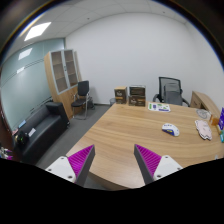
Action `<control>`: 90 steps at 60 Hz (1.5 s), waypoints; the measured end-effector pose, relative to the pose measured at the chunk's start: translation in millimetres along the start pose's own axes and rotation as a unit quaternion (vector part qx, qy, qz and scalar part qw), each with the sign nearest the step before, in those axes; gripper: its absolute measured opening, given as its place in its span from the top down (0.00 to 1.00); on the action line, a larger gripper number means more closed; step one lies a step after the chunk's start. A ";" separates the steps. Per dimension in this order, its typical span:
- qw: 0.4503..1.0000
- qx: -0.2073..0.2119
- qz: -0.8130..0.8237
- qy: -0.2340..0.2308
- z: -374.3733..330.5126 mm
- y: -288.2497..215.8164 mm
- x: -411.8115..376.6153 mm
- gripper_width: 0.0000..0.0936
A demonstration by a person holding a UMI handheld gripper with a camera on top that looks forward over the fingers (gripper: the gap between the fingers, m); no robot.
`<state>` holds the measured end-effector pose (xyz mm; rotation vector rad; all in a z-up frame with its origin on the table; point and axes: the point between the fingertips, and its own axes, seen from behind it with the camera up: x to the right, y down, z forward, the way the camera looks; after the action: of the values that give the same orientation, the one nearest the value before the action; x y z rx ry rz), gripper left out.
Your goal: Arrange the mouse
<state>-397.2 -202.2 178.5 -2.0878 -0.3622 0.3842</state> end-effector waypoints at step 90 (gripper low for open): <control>0.992 -0.063 0.032 0.105 286.3 -8.6 409.6 0.62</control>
<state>-143.5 185.2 -9.8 -2.2427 -0.1995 0.1795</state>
